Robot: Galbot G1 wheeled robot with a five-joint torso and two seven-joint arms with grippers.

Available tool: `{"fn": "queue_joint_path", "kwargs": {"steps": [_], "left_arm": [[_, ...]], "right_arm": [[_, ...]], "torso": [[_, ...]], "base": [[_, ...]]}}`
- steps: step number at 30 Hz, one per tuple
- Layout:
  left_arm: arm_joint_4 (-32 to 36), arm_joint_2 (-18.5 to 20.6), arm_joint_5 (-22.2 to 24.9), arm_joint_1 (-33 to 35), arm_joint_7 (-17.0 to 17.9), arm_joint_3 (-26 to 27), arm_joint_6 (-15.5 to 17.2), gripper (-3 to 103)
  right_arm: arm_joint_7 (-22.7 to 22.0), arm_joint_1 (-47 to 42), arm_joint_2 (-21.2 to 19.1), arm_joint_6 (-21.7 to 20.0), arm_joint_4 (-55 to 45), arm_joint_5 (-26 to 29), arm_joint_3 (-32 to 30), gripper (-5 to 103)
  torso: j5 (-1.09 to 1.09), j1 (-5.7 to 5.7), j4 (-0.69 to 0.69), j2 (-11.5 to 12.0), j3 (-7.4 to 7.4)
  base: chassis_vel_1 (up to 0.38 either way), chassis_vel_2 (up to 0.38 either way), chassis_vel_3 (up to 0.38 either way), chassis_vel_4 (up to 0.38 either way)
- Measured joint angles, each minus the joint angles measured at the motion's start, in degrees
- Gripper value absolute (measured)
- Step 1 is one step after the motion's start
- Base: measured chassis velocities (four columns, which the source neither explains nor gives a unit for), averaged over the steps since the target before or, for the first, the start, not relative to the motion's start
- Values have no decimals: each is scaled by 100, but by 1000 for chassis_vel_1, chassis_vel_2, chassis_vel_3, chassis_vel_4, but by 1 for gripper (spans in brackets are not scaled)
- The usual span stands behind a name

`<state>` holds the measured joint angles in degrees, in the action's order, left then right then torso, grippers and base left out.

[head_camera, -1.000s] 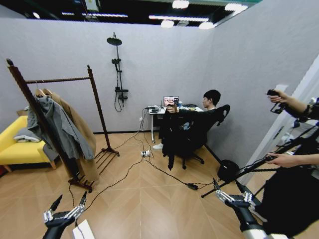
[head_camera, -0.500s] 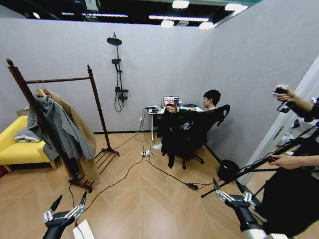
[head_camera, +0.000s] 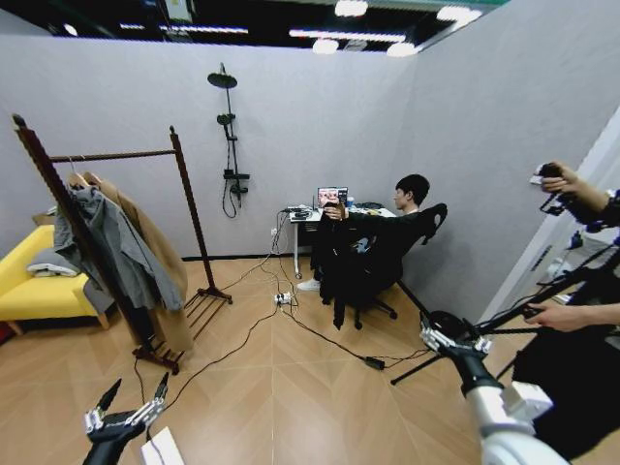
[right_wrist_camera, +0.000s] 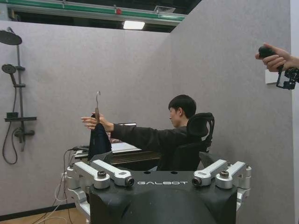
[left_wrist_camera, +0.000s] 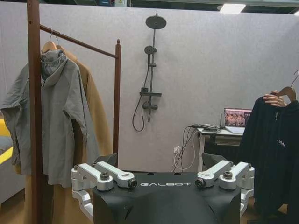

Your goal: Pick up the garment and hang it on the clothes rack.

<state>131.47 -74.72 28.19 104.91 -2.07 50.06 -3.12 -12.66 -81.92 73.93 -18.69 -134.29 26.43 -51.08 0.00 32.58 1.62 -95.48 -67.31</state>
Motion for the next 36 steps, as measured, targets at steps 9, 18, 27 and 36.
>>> {"fn": "queue_joint_path", "kwargs": {"steps": [9,18,27,36], "left_arm": [[0,0,0,0,-1,0,0,100],[0,0,0,0,-1,0,0,100],[0,0,0,-1,-1,0,0,100],[-1,0,0,-1,0,0,0,100]], "right_arm": [[213,482,-980,-338,-90,864,-200,100],[451,413,-871,-147,-31,698,-145,100],[591,386,-845,-22,0,638,-143,100],[666,327,-740,86,8,617,-108,100]], "torso": [[1,0,-1,-1,0],[-1,1,1,0,1],[0,2,-1,1,-1],[-3,1,2,0,0]], "base": [[-115,114,108,-116],[-227,244,242,-239],[-290,303,313,-298],[-306,298,306,-306]]}}
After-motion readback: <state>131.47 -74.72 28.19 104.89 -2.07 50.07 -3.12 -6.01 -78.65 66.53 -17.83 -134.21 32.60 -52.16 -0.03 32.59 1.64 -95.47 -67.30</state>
